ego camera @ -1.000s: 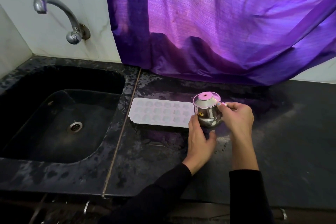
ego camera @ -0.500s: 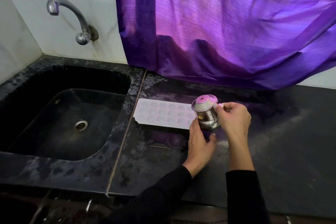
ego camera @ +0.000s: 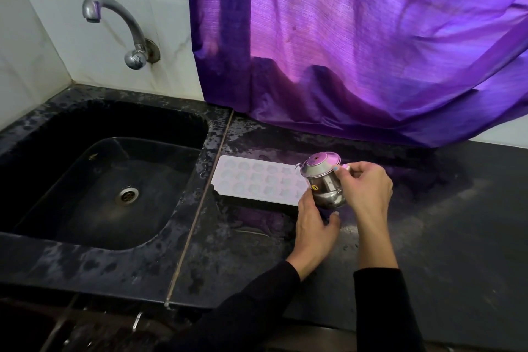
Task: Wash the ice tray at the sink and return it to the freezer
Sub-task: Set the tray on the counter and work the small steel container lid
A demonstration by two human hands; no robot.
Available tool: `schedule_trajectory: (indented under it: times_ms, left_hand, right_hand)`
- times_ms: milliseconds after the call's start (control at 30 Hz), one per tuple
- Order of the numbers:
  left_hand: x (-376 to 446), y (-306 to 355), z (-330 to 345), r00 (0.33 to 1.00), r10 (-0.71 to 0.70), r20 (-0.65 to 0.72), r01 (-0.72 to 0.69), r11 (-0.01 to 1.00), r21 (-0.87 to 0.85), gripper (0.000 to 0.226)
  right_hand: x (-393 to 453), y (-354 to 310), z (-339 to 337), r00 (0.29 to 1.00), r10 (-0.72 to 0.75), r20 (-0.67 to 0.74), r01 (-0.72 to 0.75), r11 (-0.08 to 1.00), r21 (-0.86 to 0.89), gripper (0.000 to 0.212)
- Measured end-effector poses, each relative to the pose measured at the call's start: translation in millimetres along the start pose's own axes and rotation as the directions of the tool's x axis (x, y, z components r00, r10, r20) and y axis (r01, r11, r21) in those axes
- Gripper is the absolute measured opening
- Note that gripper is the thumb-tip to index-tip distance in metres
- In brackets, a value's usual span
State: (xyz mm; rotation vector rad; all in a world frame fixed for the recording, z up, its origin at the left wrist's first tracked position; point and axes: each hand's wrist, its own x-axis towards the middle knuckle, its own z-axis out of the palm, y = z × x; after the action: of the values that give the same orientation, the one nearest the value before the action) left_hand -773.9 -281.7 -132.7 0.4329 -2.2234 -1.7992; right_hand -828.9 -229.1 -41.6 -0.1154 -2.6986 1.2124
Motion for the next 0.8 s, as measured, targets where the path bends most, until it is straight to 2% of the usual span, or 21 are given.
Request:
schedule_trajectory:
  times_ms: [367, 800]
  left_hand:
    - [0.2, -0.8, -0.3, 1.000, -0.005, 0.005, 0.006, 0.999, -0.047, 0.064]
    - [-3.9, 0.8, -4.3, 0.999, 0.032, -0.003, -0.032, 0.999, -0.020, 0.065]
  right_hand:
    - [-1.6, -2.2, -0.8, 1.000, -0.012, 0.007, 0.012, 1.000, -0.012, 0.020]
    - [-4.8, 0.9, -1.3, 1.000, 0.012, -0.008, -0.012, 1.000, 0.028, 0.018]
